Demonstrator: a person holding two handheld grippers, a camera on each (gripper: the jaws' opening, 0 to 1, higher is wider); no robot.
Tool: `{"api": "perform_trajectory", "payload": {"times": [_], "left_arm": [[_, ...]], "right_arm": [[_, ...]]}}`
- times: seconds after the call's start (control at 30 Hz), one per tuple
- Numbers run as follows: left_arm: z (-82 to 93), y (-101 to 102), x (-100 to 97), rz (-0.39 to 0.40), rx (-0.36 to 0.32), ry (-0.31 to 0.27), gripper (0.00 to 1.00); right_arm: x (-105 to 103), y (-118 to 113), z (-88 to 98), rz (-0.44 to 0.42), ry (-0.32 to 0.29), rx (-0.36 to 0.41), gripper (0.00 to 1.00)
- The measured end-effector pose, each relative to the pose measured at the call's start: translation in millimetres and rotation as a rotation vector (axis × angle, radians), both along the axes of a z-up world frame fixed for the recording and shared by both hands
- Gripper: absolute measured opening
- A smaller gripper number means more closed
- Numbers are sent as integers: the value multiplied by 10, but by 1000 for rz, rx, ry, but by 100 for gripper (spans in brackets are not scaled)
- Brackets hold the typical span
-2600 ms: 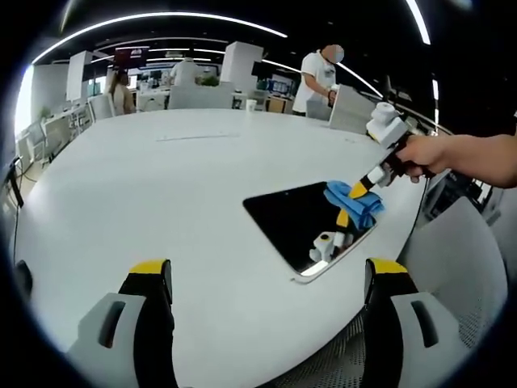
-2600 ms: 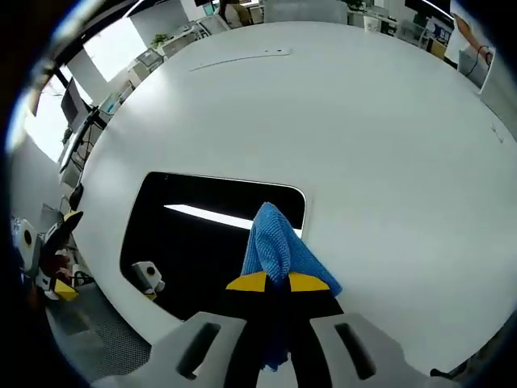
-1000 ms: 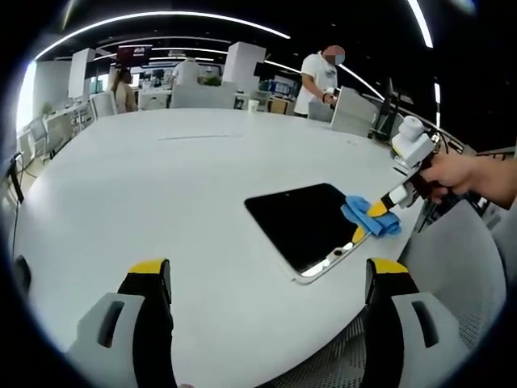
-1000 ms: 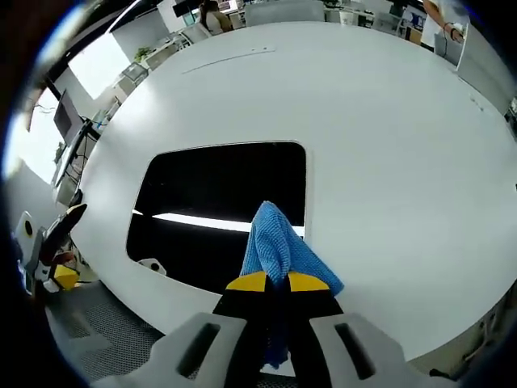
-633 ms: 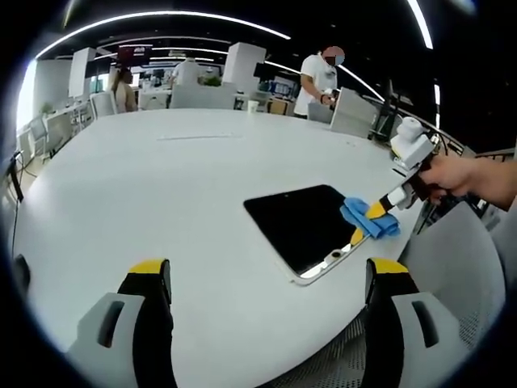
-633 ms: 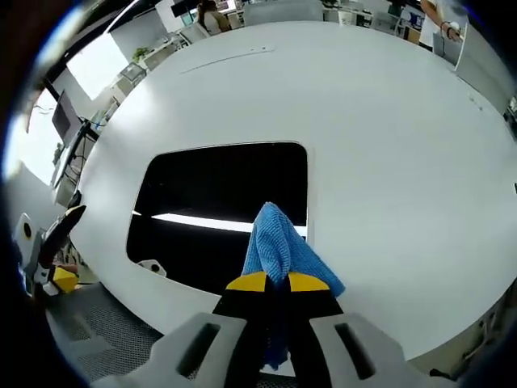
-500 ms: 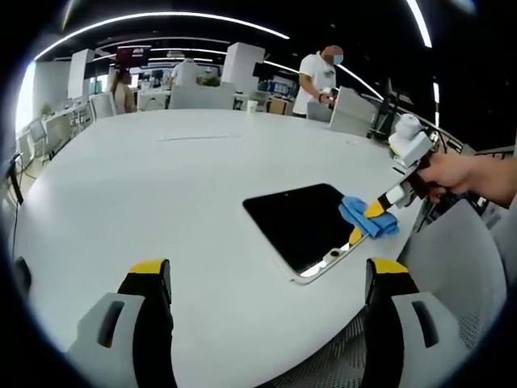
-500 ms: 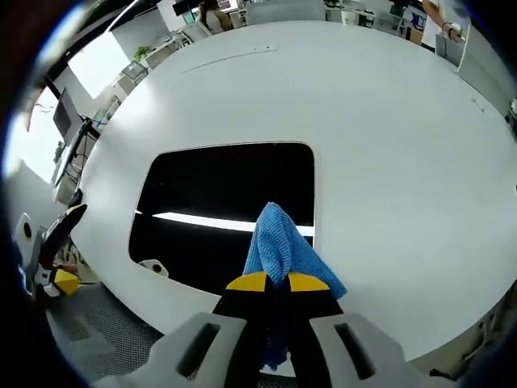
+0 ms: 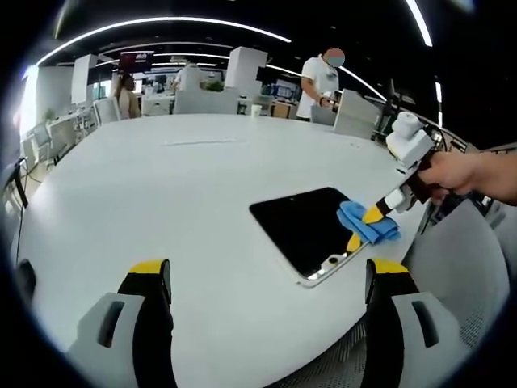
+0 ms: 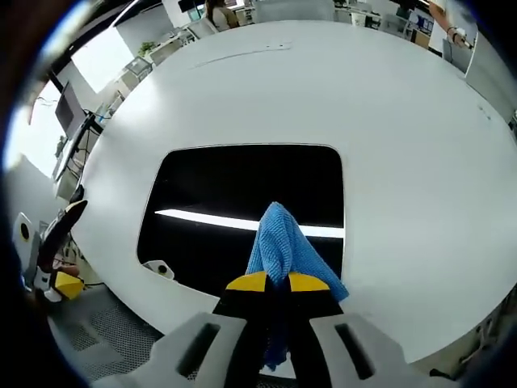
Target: Wipe the mirror surface with the cleaning cloth until all visible marks leave the cleaned area.
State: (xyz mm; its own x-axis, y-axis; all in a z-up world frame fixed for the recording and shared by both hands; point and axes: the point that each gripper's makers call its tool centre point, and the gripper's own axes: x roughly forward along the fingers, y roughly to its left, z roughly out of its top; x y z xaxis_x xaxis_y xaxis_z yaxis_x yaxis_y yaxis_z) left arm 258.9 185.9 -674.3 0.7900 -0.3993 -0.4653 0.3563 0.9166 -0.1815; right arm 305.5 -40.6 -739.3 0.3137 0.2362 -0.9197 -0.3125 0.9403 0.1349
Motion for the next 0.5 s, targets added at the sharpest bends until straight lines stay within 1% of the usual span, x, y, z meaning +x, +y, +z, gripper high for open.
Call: {"api": "perform_trajectory", "payload": {"times": [0.13,0.2,0.33,0.37,0.4,0.5], "left_arm": [[-6,41,5,14,15,1,99],[-17,54,11,13,33,-1,99],[-1,-20,13,-16,7,-4,99],[-29,-39,7,-23,9,12,99],[-37,-36,11,-25,13,12,99],[-28,-37,-7,-26,8,9,99]], "right_arm": [[-4,16,2,-3,5,-10,2],[-11,44,2,-11,20,2,2],[-13,119,3,-3,22,7,2],[-14,144,1,16,16,-1,2],[-17,169,0,33,13,-7,2],[-12,207,0,42,16,-8,2]]}}
